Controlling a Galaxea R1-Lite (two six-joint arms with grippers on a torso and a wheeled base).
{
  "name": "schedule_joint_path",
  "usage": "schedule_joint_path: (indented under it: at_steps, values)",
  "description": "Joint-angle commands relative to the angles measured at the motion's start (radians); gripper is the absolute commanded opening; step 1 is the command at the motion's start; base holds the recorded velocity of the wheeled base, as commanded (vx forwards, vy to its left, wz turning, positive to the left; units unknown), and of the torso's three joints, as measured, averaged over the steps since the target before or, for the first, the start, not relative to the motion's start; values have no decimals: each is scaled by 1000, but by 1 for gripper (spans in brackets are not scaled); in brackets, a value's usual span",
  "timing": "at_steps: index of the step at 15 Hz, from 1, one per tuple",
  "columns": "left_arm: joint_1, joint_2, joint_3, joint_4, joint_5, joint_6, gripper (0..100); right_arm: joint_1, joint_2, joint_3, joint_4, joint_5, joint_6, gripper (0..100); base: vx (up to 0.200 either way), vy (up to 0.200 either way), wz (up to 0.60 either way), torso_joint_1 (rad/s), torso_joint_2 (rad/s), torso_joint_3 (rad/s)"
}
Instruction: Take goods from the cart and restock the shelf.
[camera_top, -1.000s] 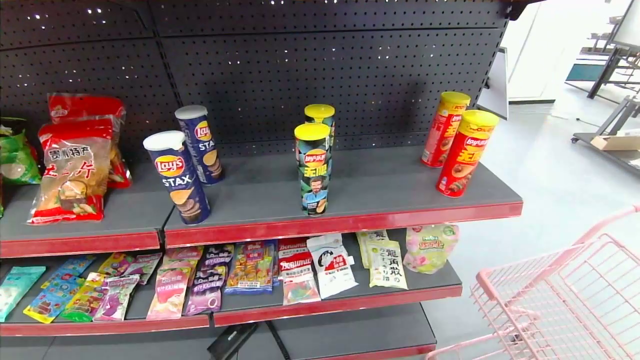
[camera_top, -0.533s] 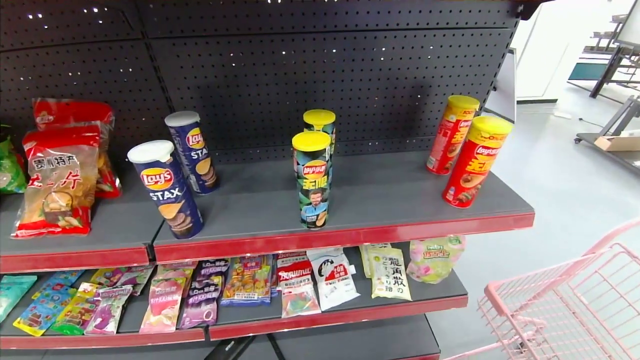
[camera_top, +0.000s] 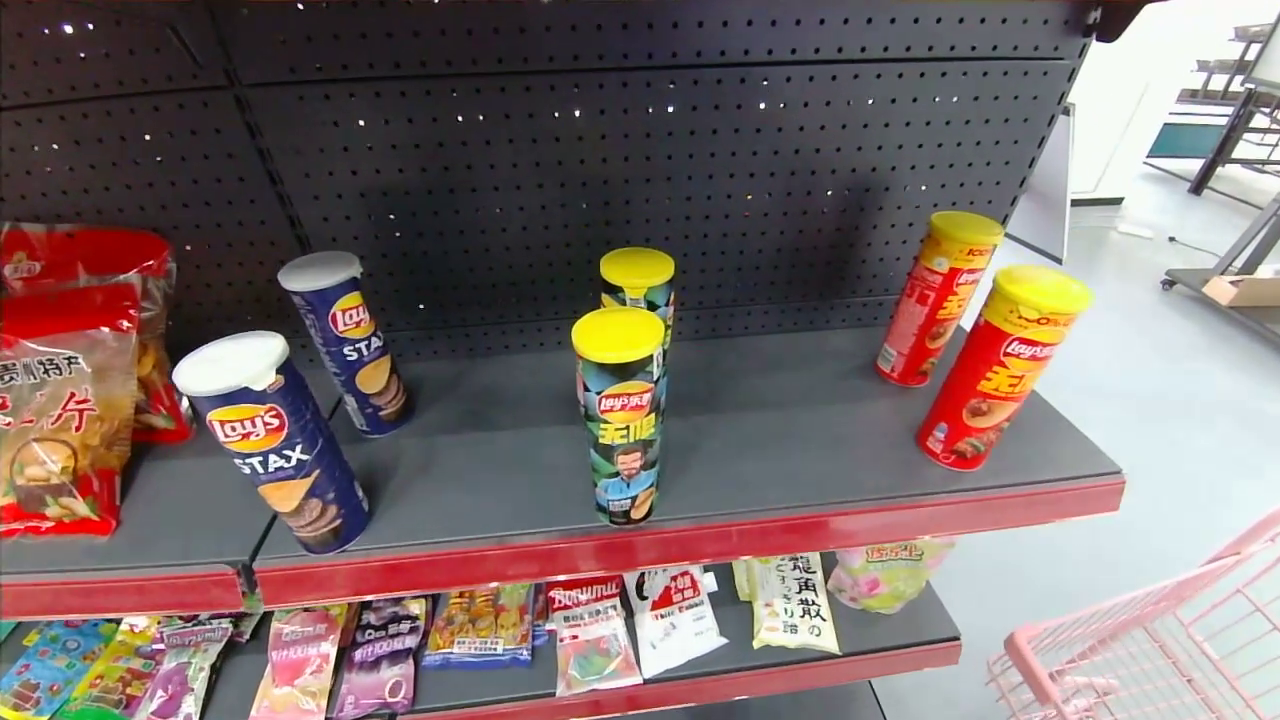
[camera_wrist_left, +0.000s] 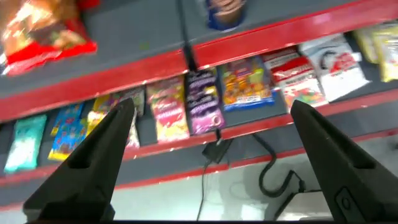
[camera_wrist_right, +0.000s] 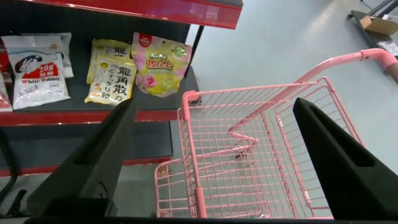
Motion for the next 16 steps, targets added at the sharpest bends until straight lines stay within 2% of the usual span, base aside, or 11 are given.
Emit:
schedule_joint_path:
  at_steps: [1,2,3,4,7,8,9,11,13,14,16]
  values:
    - [-12,-13,2,-15,-66,39,100,0,4,2,0,0,-1,100,0,0,0,0,0,0]
    - [-17,3,-1,-29,-139,59,100,0,6,4,0,2,-1,100,0,0,0,0,0,0]
    - [-17,6,-1,-32,-144,62,100,0,6,4,0,2,-1,100,0,0,0,0,0,0]
    - [-17,89,-8,-91,-236,131,100,0,7,4,0,2,-1,100,0,0,0,0,0,0]
    - [-29,324,-12,-324,-261,128,100,0,6,4,0,2,-1,100,0,0,0,0,0,0]
    - [-52,382,-17,-402,-261,125,100,2,6,4,0,2,-1,100,0,0,0,0,0,0]
    - [-120,510,-32,-585,-258,101,100,0,7,4,0,2,-1,100,0,0,0,0,0,0]
    - [-264,694,-97,-782,-181,76,100,0,10,4,0,12,1,100,0,0,0,0,0,0]
    - [-405,777,-169,-787,-64,18,100,2,12,4,0,14,1,100,0,0,0,0,0,0]
    - [-452,813,-192,-784,0,-16,100,2,10,4,0,14,1,100,0,0,0,0,0,0]
    - [-463,853,-201,-767,62,-31,100,0,10,4,0,14,4,100,0,0,0,0,0,0]
